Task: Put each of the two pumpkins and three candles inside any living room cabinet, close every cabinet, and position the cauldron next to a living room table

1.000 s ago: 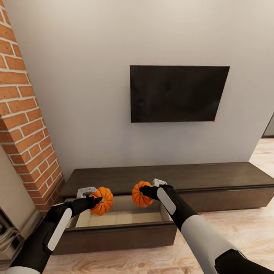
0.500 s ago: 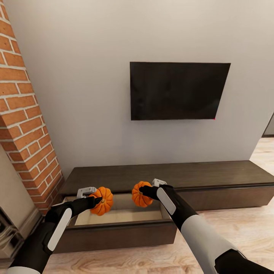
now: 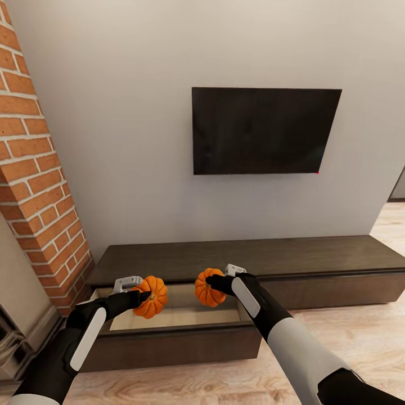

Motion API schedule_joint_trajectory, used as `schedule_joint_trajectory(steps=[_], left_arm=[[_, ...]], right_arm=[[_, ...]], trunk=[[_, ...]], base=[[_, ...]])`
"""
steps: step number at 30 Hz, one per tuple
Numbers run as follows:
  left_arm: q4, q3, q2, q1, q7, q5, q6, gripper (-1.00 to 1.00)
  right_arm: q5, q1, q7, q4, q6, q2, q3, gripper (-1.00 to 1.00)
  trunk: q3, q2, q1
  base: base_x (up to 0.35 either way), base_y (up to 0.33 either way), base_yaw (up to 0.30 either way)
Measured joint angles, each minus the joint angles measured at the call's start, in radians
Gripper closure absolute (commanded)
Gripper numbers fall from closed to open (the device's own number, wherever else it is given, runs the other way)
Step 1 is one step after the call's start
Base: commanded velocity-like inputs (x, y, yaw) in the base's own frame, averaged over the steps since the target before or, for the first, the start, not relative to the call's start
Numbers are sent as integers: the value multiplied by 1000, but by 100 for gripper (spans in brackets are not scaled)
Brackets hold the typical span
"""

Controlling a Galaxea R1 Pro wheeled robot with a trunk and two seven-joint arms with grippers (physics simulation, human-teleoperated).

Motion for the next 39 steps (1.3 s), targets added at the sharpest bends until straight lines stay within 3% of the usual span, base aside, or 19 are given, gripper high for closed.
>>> schedule_joint_trajectory(steps=[29, 39], left_arm=[[-8, 0, 1, 0, -1, 4, 0, 100], [-9, 0, 1, 0, -4, 4, 1, 100]], right_arm=[[-2, 0, -2, 0, 12, -1, -1, 100], [-1, 0, -2, 0, 35, 1, -1, 100]], trunk=[[0, 0, 0], [-31, -70, 38]], base=[[54, 5, 0], [0, 0, 0]])
